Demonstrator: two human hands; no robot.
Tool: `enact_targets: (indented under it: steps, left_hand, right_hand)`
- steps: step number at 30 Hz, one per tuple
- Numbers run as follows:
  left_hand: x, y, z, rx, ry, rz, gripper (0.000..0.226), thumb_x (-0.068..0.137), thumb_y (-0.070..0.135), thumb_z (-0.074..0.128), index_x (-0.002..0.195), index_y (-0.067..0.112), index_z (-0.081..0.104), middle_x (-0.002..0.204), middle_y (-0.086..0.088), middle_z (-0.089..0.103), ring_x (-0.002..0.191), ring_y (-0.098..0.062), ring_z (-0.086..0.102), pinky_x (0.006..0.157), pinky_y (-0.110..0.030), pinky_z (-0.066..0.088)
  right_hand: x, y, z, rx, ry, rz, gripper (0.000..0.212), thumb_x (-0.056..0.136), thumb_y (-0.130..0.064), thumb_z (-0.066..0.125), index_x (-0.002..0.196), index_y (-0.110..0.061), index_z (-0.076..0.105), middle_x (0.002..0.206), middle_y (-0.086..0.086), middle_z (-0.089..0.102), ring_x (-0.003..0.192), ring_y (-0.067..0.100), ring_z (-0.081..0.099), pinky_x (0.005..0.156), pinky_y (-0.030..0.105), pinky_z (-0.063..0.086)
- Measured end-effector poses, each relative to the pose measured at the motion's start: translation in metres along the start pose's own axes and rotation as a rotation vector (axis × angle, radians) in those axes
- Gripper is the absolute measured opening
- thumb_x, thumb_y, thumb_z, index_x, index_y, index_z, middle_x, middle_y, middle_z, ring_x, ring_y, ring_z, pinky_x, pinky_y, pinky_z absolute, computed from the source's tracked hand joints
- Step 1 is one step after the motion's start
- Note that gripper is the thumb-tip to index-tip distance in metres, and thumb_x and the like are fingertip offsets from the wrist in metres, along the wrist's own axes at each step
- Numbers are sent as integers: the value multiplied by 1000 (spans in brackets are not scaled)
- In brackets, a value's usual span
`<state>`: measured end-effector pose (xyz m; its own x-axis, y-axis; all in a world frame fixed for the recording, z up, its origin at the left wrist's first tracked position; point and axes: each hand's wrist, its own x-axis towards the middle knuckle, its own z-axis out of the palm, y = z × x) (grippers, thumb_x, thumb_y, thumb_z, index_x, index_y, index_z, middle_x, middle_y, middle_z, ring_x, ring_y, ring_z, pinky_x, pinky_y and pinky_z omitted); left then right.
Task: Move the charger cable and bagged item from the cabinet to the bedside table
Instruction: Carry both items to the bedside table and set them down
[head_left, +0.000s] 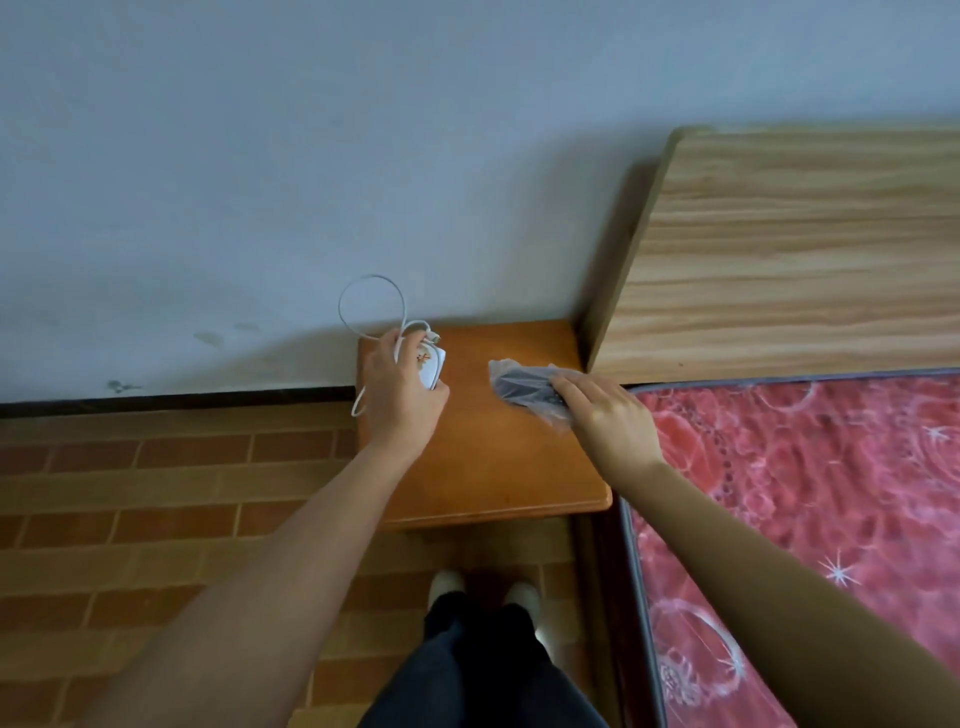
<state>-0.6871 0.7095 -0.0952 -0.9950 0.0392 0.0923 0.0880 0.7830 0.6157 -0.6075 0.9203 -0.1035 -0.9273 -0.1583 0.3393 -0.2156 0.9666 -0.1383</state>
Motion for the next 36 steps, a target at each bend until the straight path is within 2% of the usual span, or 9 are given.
enact_targets:
  steps: [3, 7, 15, 22, 27, 31, 36]
  left_hand:
    - [10, 0, 17, 9, -26, -23, 57, 68, 5, 70, 121, 13, 50, 125, -19, 48, 111, -34, 44, 87, -37, 43]
    - [24, -1, 44, 22, -59, -12, 58, 69, 6, 71, 123, 12, 49, 127, -18, 47, 114, -32, 43, 86, -34, 43]
    - [50, -42, 120, 99, -173, -90, 60, 72, 8, 71, 126, 14, 45, 133, -16, 44, 119, -31, 39, 90, -36, 44]
    - [62, -80, 178, 112, -231, -159, 63, 70, 7, 73, 126, 15, 44, 133, -16, 44, 120, -31, 39, 92, -43, 47]
    - [65, -93, 202, 131, -249, -152, 61, 70, 5, 71, 125, 13, 45, 134, -18, 43, 121, -34, 38, 94, -44, 45]
    - [70, -98, 216, 129, -251, -141, 62, 71, 4, 70, 126, 14, 43, 135, -19, 41, 122, -34, 36, 94, -42, 42]
    - [73, -104, 231, 115, -264, -133, 64, 72, 5, 70, 128, 15, 41, 139, -19, 37, 126, -35, 33, 96, -45, 44]
  right_hand:
    - [6, 12, 13, 17, -10, -4, 28, 73, -8, 52, 97, -3, 65, 91, 13, 71, 79, 29, 67, 64, 32, 55]
    - [10, 29, 42, 52, -74, 26, 33, 67, 0, 71, 99, -2, 65, 95, 15, 71, 84, 30, 67, 68, 36, 55]
    - [24, 56, 123, 90, -114, 78, 37, 61, 0, 78, 95, -1, 66, 89, 16, 71, 79, 30, 68, 66, 36, 55]
    - [22, 75, 185, 68, -106, 61, 25, 70, -4, 64, 95, -4, 67, 95, 14, 71, 89, 28, 67, 77, 34, 53]
    - [15, 83, 218, 79, -140, 70, 30, 71, -2, 67, 101, -4, 66, 102, 14, 70, 98, 27, 65, 83, 41, 53]
    - [12, 87, 229, 68, -150, 62, 30, 76, -3, 57, 105, -5, 65, 104, 13, 70, 100, 26, 64, 83, 42, 53]
    - [5, 96, 239, 63, -173, 48, 36, 74, 2, 66, 109, -4, 62, 110, 15, 67, 106, 28, 62, 85, 46, 52]
